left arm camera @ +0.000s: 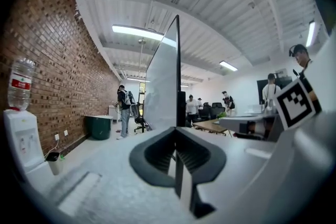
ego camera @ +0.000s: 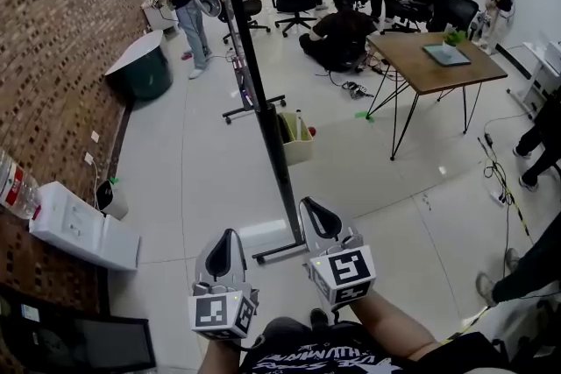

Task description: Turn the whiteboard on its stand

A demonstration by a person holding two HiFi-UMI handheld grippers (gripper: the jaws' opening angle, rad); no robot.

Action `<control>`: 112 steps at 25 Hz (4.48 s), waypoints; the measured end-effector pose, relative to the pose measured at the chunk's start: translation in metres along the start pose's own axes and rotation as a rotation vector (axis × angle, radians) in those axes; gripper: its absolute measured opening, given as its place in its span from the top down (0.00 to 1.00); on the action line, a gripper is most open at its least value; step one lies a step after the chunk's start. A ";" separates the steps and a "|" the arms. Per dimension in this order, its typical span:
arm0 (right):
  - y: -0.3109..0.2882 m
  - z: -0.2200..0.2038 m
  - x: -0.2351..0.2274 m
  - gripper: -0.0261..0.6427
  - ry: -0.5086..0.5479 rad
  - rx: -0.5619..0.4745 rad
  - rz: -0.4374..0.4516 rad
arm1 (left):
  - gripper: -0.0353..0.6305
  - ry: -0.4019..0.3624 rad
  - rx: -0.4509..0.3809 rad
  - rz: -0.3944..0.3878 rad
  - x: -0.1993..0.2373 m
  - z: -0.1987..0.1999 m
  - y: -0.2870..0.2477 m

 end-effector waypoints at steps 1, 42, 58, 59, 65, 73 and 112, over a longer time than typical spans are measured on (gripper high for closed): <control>-0.004 -0.002 0.000 0.94 0.007 0.000 0.006 | 0.94 0.004 0.006 0.007 0.001 0.000 -0.001; -0.179 0.001 -0.023 0.61 0.179 -0.002 -0.237 | 0.94 0.035 0.073 -0.193 0.085 0.032 -0.179; -0.176 0.009 -0.019 0.83 0.161 -0.042 -0.347 | 0.94 0.044 0.088 -0.218 0.083 0.027 -0.192; -0.177 0.009 -0.018 0.83 0.158 -0.039 -0.347 | 0.94 0.041 0.090 -0.211 0.082 0.026 -0.192; -0.174 0.005 -0.018 0.83 0.148 0.019 -0.365 | 0.94 0.035 0.098 -0.170 0.074 0.026 -0.181; -0.168 0.011 -0.010 0.84 0.129 0.001 -0.331 | 0.94 0.011 0.097 -0.110 0.068 0.024 -0.158; -0.063 0.026 0.094 0.83 0.123 -0.015 -0.307 | 0.94 0.056 0.128 -0.133 0.061 0.002 0.005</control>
Point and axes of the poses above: the fingertips, and each gripper's own axes: y backward along the fingers, x to its left, z out of its top, the point moved 8 cm from there along y, backward along the fingers, and after that the axes turned 12 degrees about y, right-handed, at the moved point
